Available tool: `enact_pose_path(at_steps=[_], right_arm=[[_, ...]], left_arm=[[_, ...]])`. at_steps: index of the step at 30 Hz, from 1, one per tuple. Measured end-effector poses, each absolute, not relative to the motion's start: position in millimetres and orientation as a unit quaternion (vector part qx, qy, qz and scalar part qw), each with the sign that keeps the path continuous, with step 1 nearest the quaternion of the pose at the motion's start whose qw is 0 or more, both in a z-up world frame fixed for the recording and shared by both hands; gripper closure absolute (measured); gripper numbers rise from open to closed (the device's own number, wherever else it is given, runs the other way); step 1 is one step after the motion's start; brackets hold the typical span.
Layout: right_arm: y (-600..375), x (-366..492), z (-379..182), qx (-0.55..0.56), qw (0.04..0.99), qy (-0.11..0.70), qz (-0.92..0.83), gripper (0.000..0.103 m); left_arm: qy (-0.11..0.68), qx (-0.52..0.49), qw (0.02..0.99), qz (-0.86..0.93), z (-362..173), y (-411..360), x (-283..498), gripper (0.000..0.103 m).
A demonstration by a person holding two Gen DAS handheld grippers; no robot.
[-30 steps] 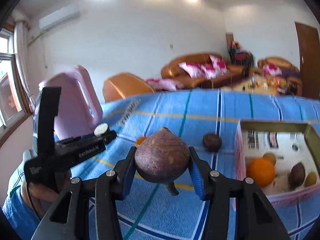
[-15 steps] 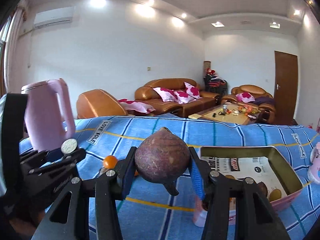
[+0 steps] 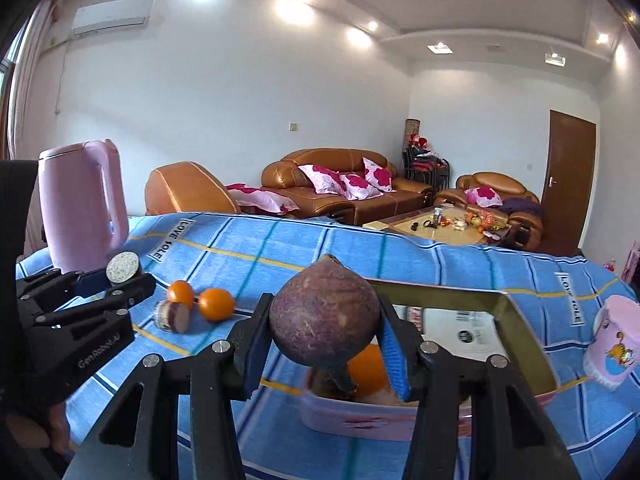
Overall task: Organize fruits
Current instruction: 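Carry the round cake and passion fruit over the tin box with both grippers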
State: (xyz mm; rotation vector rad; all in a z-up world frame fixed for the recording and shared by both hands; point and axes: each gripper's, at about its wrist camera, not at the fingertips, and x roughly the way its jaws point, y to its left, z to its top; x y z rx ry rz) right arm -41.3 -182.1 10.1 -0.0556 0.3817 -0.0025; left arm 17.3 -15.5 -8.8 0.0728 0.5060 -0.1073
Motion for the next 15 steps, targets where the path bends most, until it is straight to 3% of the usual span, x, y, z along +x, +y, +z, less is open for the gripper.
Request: enact_pose_path(at_steps=[15], right_arm=[[-252.1, -45.9, 28.0, 0.008, 0.985, 0.158, -0.072, 0.052]], left_arm=[[0.25, 0.019, 0.963, -0.1, 10.3, -67.0, 19.8, 0.066]])
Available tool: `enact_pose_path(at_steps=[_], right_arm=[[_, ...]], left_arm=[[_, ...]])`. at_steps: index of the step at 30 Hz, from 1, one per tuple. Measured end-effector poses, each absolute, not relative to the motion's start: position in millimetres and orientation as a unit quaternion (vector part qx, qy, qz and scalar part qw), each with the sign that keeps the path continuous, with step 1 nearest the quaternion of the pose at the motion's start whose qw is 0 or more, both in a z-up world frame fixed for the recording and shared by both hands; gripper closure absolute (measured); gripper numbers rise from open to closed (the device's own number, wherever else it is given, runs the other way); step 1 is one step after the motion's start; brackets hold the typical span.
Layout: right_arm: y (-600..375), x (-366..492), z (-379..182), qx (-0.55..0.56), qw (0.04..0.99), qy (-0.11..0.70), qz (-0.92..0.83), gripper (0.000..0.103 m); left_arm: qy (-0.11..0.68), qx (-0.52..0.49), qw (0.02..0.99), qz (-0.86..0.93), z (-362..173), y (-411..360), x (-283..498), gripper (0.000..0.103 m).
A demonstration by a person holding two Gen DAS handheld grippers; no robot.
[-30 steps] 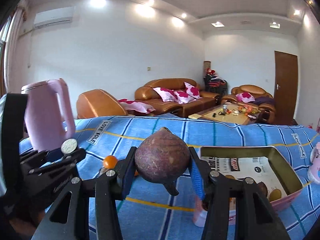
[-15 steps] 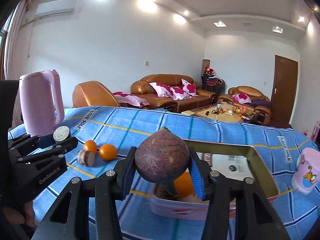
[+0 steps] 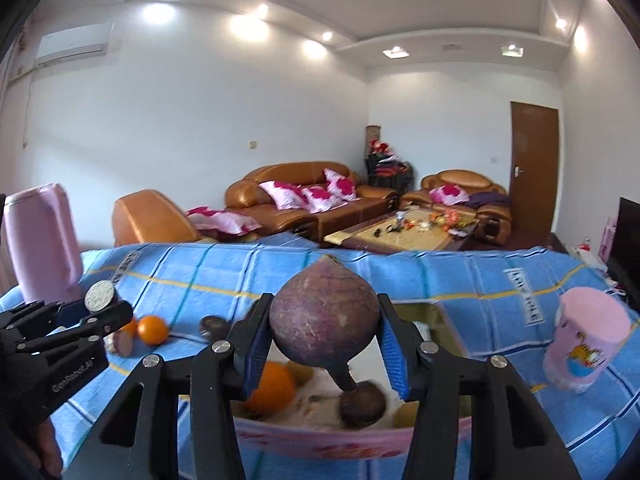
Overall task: Organize fruits
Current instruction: 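Carry the round cake and passion fruit over the tin box with both grippers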
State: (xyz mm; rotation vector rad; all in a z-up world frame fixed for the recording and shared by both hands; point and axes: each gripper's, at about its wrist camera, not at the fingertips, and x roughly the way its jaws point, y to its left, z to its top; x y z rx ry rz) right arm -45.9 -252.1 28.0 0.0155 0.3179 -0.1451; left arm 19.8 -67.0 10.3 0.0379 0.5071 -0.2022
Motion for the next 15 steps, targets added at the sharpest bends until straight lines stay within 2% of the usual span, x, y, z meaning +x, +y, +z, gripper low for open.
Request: enact_pose_path(at_steps=[15], right_arm=[[-329.6, -33.6, 30.8, 0.029, 0.973, 0.172, -0.149, 0.052]], left_arm=[[0.255, 0.038, 0.953, -0.157, 11.8, -145.0, 35.5, 0.066]])
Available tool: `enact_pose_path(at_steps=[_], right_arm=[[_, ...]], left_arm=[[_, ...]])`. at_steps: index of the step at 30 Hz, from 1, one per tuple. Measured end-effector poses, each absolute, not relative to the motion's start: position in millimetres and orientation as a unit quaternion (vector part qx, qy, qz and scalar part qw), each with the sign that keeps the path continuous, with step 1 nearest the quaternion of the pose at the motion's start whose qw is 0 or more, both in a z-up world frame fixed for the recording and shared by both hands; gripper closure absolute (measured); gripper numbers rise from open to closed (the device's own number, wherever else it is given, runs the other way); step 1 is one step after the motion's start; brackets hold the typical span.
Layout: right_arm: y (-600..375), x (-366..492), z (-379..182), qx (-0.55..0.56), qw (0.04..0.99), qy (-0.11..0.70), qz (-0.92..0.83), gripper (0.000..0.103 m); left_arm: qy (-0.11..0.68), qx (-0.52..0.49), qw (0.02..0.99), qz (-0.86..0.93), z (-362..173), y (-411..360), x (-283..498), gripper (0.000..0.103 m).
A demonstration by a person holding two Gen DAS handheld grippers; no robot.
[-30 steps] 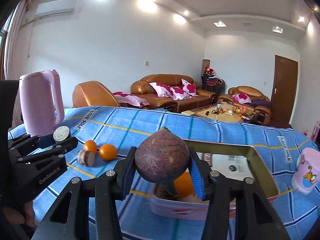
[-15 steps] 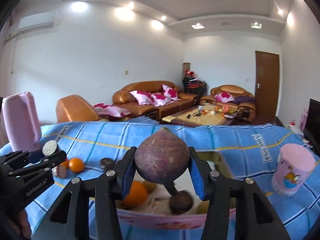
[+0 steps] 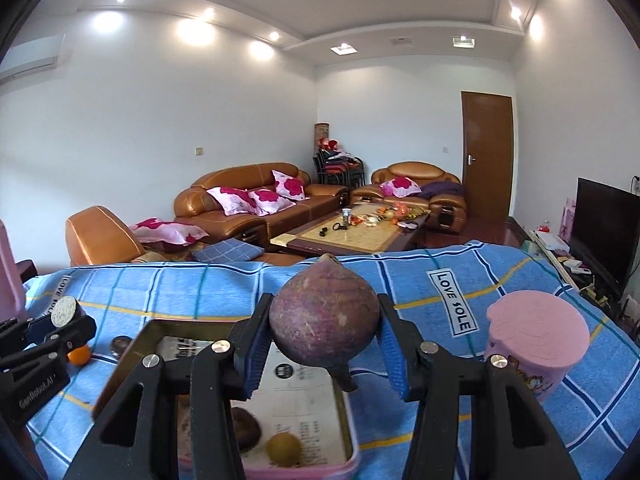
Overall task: Organize fruits
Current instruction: 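Carry the round cake and passion fruit over the tin box with both grippers, then open both grippers to drop the cake and passion fruit into the tin box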
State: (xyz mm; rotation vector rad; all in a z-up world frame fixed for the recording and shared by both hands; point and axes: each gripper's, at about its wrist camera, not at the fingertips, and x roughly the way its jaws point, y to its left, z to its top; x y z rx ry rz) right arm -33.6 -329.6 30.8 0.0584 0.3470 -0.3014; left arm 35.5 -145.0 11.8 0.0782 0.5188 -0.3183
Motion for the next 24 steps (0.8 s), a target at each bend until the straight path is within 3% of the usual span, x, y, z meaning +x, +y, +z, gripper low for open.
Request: enact_pose_path(at_steps=[11, 24], right_arm=[[-323.2, -7.2, 10.4, 0.011, 0.964, 0.239, -0.117, 0.052], [-327.1, 7.6, -4.6, 0.031, 0.95, 0.3, -0.078, 0.051]], left_arm=[[0.286, 0.061, 0.94, -0.175, -10.9, -197.6, 41.6, 0.066], [0.332, 0.045, 0.921, -0.197, -19.1, -191.3, 56.0, 0.066]])
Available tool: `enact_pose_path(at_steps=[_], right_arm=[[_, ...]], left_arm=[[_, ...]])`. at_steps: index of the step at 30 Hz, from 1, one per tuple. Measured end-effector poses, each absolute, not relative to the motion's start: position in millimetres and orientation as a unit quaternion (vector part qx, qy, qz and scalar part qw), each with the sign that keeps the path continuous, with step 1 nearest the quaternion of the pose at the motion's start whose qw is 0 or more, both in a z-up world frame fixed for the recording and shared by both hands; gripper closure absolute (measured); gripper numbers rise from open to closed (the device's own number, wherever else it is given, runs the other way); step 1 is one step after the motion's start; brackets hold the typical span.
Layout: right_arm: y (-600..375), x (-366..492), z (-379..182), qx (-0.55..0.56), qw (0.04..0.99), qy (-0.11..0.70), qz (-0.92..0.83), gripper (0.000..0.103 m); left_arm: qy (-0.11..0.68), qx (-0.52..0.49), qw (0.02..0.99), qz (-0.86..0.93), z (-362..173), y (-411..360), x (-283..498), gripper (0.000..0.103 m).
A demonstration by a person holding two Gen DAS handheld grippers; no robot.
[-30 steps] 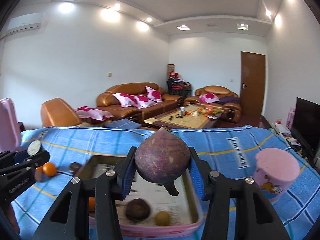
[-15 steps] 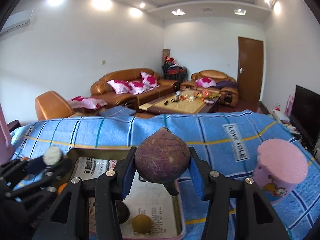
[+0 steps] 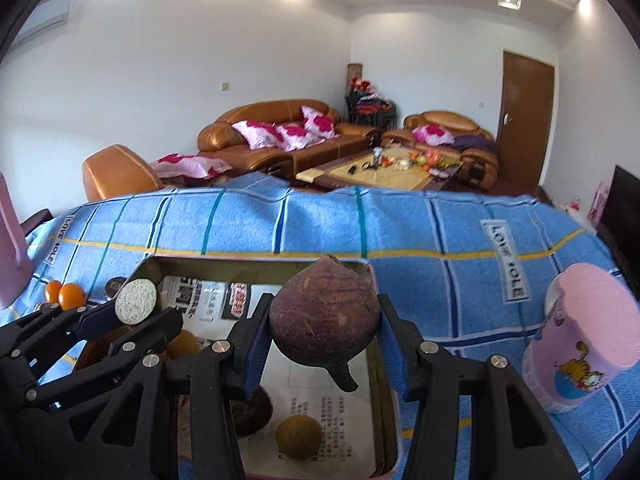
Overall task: Organize fruits
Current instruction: 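Open both grippers to drop the cake and passion fruit into the tin box, then withdraw both open grippers from the tin box toward the remaining items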
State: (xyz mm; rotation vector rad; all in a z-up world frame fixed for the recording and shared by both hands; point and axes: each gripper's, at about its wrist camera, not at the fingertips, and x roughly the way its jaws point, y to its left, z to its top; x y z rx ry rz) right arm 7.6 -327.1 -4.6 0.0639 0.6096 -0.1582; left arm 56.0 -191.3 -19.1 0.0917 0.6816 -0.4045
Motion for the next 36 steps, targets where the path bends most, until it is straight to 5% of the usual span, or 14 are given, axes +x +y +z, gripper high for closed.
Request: enact_pose_path(at_steps=[21, 25, 28, 30, 34, 36], right_arm=[[-332.5, 10.9, -15.2, 0.094, 0.94, 0.328, -0.024, 0.051], [-341.2, 5.2, -10.8, 0.123, 0.943, 0.31, -0.02, 0.049], [-349.1, -0.2, -6.0, 0.153, 0.944, 0.291, -0.018, 0.047], [-351.0, -10.7, 3.4, 0.153, 0.954, 0.254, -0.032, 0.046], [-349.2, -26.5, 17.3, 0.133, 0.97, 0.19, -0.069, 0.027], [-346.3, -30.3, 21.5, 0.121, 0.974, 0.171, -0.085, 0.026]], left_arm=[[0.343, 0.034, 0.92, -0.188, -20.3, -184.6, 58.1, 0.066], [0.325, 0.037, 0.927, -0.184, -15.3, -183.6, 52.4, 0.052], [0.308, 0.045, 0.933, -0.181, -10.6, -186.2, 46.1, 0.017], [0.286, 0.047, 0.94, -0.179, -5.3, -186.7, 40.0, 0.002], [0.235, 0.059, 0.954, -0.175, 7.2, -188.7, 26.0, 0.0], [0.229, 0.061, 0.956, -0.171, 8.0, -189.5, 24.7, 0.0]])
